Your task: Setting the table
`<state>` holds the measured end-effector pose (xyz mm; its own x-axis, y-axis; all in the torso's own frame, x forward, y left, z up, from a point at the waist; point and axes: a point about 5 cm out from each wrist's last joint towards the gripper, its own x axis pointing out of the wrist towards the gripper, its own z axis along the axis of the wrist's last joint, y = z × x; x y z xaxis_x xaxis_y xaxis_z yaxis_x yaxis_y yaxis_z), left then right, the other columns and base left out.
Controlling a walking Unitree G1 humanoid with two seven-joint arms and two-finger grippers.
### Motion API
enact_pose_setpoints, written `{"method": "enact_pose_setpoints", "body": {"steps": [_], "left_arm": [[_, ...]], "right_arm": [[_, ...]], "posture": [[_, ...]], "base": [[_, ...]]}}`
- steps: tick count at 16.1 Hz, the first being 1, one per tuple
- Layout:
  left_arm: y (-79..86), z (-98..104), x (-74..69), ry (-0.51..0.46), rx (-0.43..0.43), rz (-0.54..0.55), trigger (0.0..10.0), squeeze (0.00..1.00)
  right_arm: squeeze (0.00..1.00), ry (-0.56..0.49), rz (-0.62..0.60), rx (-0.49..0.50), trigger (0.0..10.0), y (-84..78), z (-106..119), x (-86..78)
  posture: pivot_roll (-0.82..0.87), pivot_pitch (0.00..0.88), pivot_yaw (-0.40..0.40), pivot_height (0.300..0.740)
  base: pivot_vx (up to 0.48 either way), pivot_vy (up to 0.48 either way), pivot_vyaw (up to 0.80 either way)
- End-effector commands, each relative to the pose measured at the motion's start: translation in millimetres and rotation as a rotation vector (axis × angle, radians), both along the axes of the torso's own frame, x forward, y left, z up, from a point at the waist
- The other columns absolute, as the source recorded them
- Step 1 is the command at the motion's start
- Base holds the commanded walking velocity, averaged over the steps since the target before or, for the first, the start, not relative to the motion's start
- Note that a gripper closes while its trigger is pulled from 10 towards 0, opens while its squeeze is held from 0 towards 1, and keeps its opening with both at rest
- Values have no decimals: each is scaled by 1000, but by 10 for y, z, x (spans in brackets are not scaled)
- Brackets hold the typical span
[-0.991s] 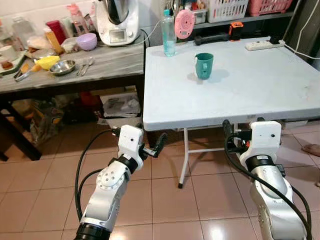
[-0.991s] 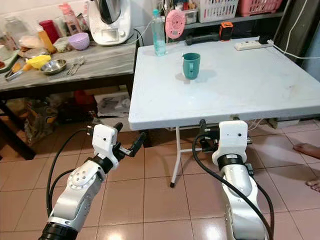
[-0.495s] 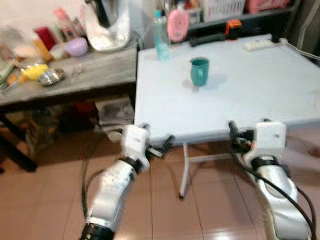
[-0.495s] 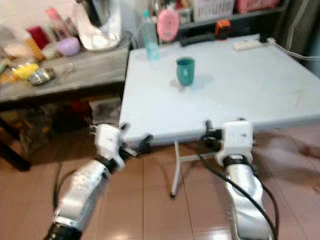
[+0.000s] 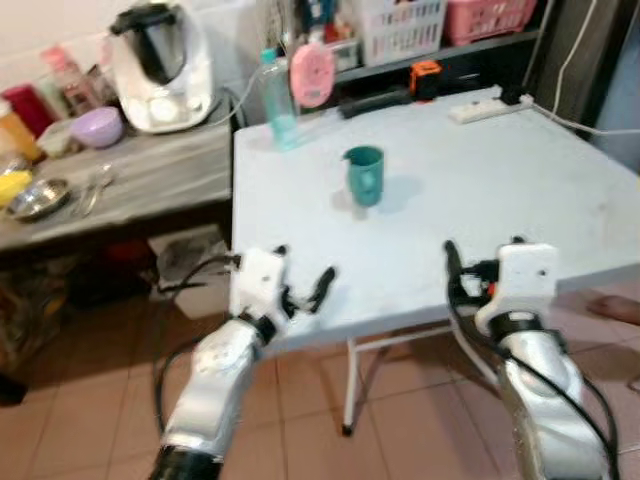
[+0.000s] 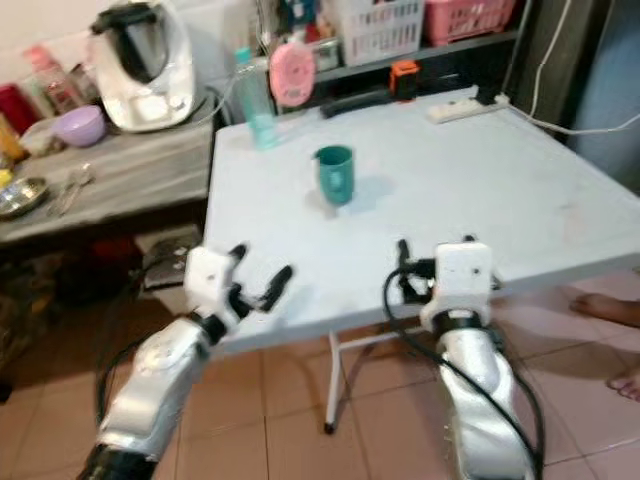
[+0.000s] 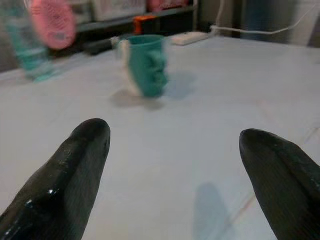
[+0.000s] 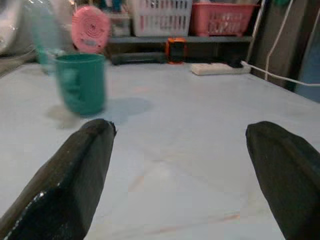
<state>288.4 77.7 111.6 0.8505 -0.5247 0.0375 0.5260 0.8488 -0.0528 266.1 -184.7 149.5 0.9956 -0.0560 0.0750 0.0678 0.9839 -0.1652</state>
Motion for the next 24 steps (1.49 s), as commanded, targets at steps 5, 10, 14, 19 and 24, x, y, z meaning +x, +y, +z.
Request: {"method": "enact_pose_setpoints", "body": {"steps": [5, 10, 14, 19, 24], "left_arm": [[144, -45, 13, 14, 25, 29, 10000, 0], [156, -49, 10, 16, 31, 28, 10000, 0], [279, -68, -34, 23, 12, 47, 10000, 0], [364, -111, -240, 28, 20, -99, 10000, 0], [409, -118, -269, 32, 44, -144, 10000, 0]], "right_arm": [[0, -12, 25, 17, 10000, 100, 15, 18], [0, -12, 25, 26, 10000, 116, 1, 13], [0, 10, 50, 48, 10000, 170, -38, -6], [0, 27, 44, -9, 10000, 201, -126, -45], [0, 32, 71, -53, 10000, 294, -153, -63]], "posture": [[-195, 0, 134, 740], [-192, 0, 137, 740], [-190, 0, 139, 740], [-181, 14, 140, 740], [-179, 21, 143, 740]], "base": [[437, 0, 0], [437, 0, 0], [103, 0, 0], [0, 0, 0], [0, 0, 0]]}}
